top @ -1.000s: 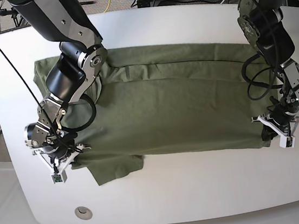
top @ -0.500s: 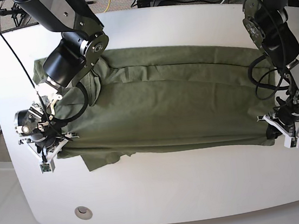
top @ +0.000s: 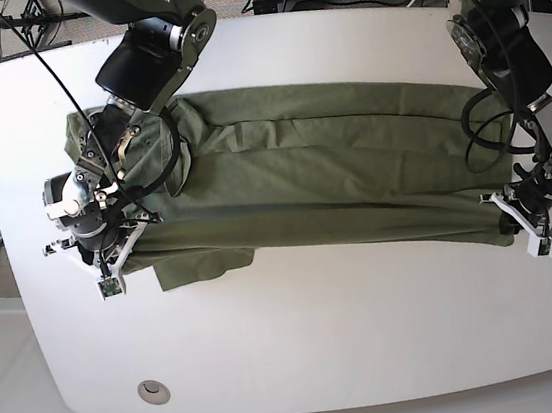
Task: Fold the T-shirt properly
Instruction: 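Lift both edges and fold the hem half over toward the collar strip, then lower the folded shirt onto the table with both grippers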
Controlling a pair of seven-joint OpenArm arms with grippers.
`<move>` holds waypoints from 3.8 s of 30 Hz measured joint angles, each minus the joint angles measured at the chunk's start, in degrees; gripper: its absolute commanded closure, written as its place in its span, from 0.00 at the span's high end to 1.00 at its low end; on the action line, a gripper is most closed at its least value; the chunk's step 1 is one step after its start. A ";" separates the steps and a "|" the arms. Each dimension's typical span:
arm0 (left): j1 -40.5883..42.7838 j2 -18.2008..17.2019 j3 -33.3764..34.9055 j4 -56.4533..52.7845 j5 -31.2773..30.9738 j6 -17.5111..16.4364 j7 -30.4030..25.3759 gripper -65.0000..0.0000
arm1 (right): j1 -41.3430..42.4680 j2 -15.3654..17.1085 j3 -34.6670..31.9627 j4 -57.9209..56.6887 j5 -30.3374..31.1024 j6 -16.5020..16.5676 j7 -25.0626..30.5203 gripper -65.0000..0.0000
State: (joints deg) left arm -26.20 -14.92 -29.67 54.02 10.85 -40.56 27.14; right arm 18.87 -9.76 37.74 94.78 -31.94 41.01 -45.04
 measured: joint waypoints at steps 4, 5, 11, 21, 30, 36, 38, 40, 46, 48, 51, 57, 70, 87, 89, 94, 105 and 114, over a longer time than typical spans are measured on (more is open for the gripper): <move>2.64 2.10 0.07 8.33 -0.61 0.13 2.32 0.03 | -1.64 0.20 -1.88 2.84 0.20 -0.20 -2.16 0.00; 3.39 2.58 0.11 10.23 -0.63 0.02 2.97 0.03 | -1.97 0.26 -2.21 3.41 0.20 -0.31 -2.27 0.00; 8.35 6.25 0.22 21.97 -0.20 -0.07 7.65 0.03 | -3.48 0.35 -3.48 6.56 -0.17 -0.46 -5.05 0.00; 12.13 6.91 0.44 33.66 -1.03 -0.07 12.41 0.03 | -6.71 0.17 -3.67 11.72 0.31 -0.46 -6.86 0.00; 15.17 6.75 0.48 36.81 -1.07 -0.24 13.79 0.03 | -10.47 0.11 -3.72 15.04 0.70 -0.26 -11.28 0.00; 17.31 5.79 0.57 37.00 -1.22 -0.42 13.68 0.03 | -12.81 0.09 -3.72 15.41 1.09 -0.28 -13.46 0.00; 18.12 5.84 0.57 37.00 -1.22 -0.39 13.60 0.03 | -13.73 0.09 -3.72 15.41 1.07 -0.31 -13.70 0.00; 19.12 5.92 0.59 37.00 -1.05 -0.42 13.66 0.03 | -14.84 0.09 -3.72 15.43 1.09 -0.31 -13.68 0.00; 21.59 6.05 0.59 37.00 -1.05 -0.42 13.79 0.03 | -17.88 0.11 -3.61 15.41 1.03 -0.33 -13.75 0.00; 22.18 6.05 0.59 37.00 -0.92 -0.42 13.81 0.03 | -18.53 0.09 -3.58 15.41 1.05 -0.31 -13.77 0.00; 23.12 6.03 0.59 37.00 -0.79 -0.39 13.77 0.03 | -19.34 0.09 -3.58 15.41 1.05 -0.46 -13.70 0.00; 24.74 6.10 0.59 36.94 -0.76 -0.37 13.77 0.03 | -20.94 0.11 -3.45 15.41 0.81 -0.48 -13.73 0.00; 26.10 8.09 0.37 33.55 -0.37 0.00 13.57 0.03 | -21.86 0.28 -3.28 13.33 0.20 -0.52 -13.73 0.00; 25.90 7.72 0.20 29.81 -0.20 0.04 7.91 0.04 | -21.31 0.57 -0.48 6.67 -0.07 -1.11 -8.79 0.00; 25.88 7.72 0.20 29.81 -0.20 0.04 7.93 0.04 | -21.16 0.57 -0.61 6.29 -0.28 -1.16 -8.55 0.00; 25.31 7.74 0.20 29.86 -0.15 0.02 8.00 0.04 | -20.22 0.57 -0.70 5.66 -0.90 -1.16 -8.61 0.10; 24.20 7.54 0.15 30.27 0.07 0.07 8.17 0.49 | -19.89 1.03 -0.66 6.64 -1.25 -2.01 -8.59 0.61; 22.86 6.75 -0.02 35.08 0.02 0.57 7.91 0.61 | -18.88 0.22 -0.83 10.21 -0.66 -0.52 -9.49 0.61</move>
State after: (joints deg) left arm -3.33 -8.16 -29.69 89.10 10.87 -39.99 35.05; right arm -0.01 -9.54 36.91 104.99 -32.60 40.49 -54.52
